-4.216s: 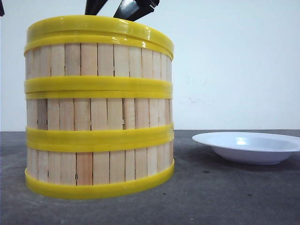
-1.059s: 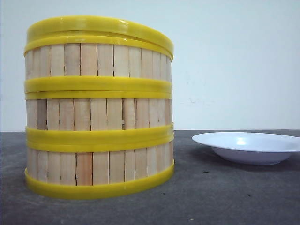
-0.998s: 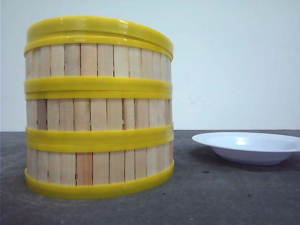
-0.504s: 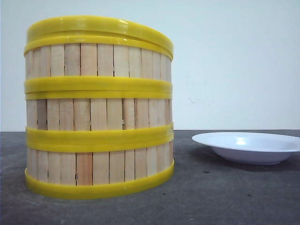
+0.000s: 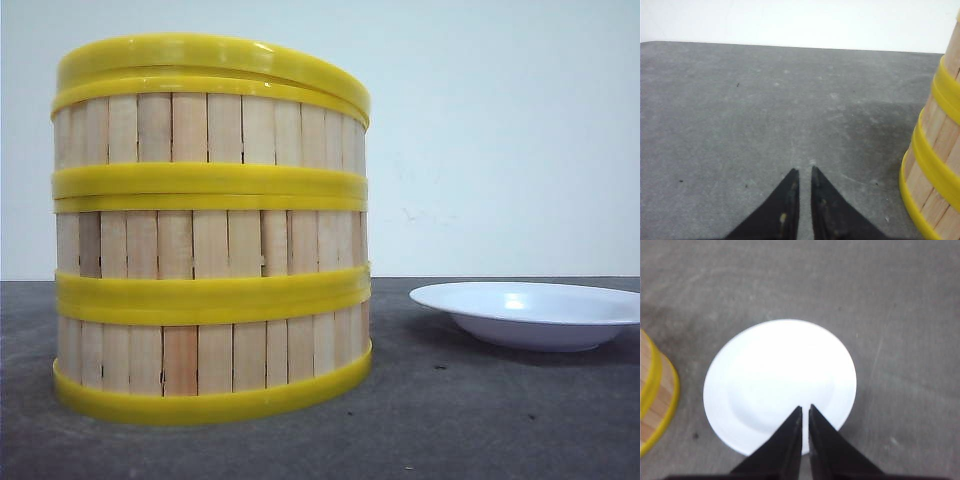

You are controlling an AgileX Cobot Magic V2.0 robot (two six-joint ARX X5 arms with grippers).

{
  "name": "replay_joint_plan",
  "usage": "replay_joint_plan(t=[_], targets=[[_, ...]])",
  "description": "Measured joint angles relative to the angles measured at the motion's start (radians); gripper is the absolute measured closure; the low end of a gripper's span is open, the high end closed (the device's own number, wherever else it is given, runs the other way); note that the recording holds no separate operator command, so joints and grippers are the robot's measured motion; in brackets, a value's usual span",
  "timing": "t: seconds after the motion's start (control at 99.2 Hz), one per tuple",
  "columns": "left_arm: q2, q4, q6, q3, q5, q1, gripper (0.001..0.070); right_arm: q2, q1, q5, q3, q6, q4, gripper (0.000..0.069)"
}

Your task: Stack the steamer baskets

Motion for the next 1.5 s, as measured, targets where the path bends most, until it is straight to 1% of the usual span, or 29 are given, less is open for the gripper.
replay_joint_plan(t=[0.131, 0.212, 0.242, 0.303, 0.383, 0.524, 0.625, 0.777, 1.503], targets=[[0.000, 0.000, 0.000, 0.000, 0.000, 0.000, 0.0695, -0.141, 0.003, 0.051, -0.145, -0.003, 0.173, 0.0678], [0.000, 0.000, 0.000, 0.000, 0.000, 0.000, 0.0695, -0.247, 0.003, 0.053, -0.285, -0.003, 0.279, 0.0678], [0.000, 0.000, 0.000, 0.000, 0.000, 0.000, 0.0695, -0.303, 0.003, 0.053, -0.361, -0.002, 0.317, 0.0678], [0.000, 0.000, 0.000, 0.000, 0.000, 0.000, 0.0695, -0.389, 0.003, 0.056, -0.471, 0.000, 0.348, 0.0678], [0.000, 0.000, 0.000, 0.000, 0.000, 0.000, 0.0695, -0.506, 0.003, 0.080, -0.592, 0.004, 0.343, 0.0678], [0.000, 0.000, -0.001, 0.000, 0.000, 0.000, 0.0695, -0.657, 0.003, 0.108, -0.721, 0.025, 0.378, 0.0678], [0.000, 0.000, -0.002, 0.000, 0.000, 0.000, 0.0695, -0.657, 0.005, 0.117, -0.722, 0.038, 0.383, 0.0678], [0.000, 0.000, -0.002, 0.000, 0.001, 0.000, 0.0695, -0.656, 0.006, 0.156, -0.723, 0.043, 0.383, 0.0678], [0.000, 0.000, -0.002, 0.000, 0.001, 0.000, 0.0695, -0.656, 0.006, 0.158, -0.723, 0.044, 0.392, 0.0678]])
